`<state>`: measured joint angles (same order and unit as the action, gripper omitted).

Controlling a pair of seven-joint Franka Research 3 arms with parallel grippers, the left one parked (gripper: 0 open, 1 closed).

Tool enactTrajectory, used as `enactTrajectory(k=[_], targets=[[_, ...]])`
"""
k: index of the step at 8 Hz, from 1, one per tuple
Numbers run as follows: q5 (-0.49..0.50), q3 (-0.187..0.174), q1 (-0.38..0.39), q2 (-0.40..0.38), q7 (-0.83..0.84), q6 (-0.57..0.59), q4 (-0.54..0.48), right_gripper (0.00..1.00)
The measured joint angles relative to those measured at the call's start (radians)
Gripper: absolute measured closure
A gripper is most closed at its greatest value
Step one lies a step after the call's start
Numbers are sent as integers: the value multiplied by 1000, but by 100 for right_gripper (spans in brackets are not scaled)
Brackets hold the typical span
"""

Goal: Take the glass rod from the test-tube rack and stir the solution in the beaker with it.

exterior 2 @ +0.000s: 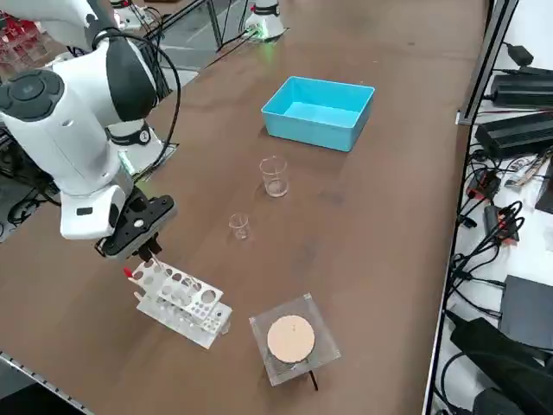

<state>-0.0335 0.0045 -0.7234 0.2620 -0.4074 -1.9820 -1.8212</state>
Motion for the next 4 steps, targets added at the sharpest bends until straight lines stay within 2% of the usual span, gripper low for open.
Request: enactTrajectory(k=[4], targets=[[0,5,1,-12,0,-112,-109,95]])
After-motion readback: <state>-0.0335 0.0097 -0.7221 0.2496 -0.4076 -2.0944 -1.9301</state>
